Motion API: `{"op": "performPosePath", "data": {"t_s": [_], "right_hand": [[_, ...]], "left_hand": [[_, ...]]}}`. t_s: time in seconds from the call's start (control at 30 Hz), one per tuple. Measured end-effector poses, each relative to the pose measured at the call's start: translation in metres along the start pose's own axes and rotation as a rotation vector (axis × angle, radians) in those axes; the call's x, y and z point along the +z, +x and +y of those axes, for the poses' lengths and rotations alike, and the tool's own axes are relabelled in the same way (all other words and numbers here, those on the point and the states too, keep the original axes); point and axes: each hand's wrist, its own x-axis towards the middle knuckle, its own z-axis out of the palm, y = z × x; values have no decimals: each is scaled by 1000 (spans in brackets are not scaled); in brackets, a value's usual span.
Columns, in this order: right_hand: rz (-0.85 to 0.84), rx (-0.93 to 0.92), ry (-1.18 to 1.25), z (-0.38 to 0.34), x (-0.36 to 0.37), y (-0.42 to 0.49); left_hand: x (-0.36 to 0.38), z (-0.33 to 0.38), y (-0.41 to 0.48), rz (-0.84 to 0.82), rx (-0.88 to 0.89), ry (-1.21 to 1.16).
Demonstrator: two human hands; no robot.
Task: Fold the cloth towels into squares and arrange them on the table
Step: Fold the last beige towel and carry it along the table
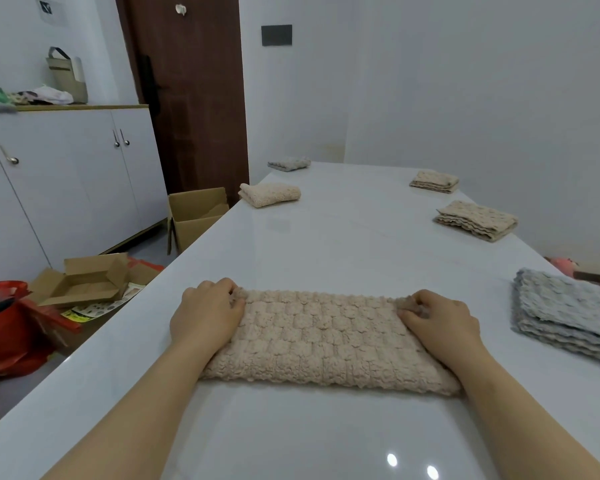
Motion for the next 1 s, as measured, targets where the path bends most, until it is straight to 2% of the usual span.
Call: {"op": "performPosePath", "data": {"t_s": [0.17,0.27,0.37,0.5,0.57,0.67,0.77,0.83,1.0], "right_hand": [[-24,-38,111,0,1,1],[-10,-82,225,-3,0,-2],[30,-111,366,-4,-2,-3],[124,-75,667,-8,-2,-3],[104,-27,865,-11,-4,-4],[-26,88,1134,-13,-9,-5],[-178,160,1174,-11,-13,-7],[-220,192,1177,-11,-14,-7],[-29,138,1164,-11,-18,-4]], "left_hand": [[-4,0,0,-63,12,-167],[-8,6,-4,31,72,-412],[-15,6,-3,82,12,-643],[-21,1,0,-90,-191,-1024],[-25,1,-1,-198,-267,-1186],[-30,1,-1,-183,-291,-1247],[-32,2,-1,-70,-272,-1239],[-34,2,-1,-6,-261,-1240],[-41,0,-1,127,-216,-1242]]}}
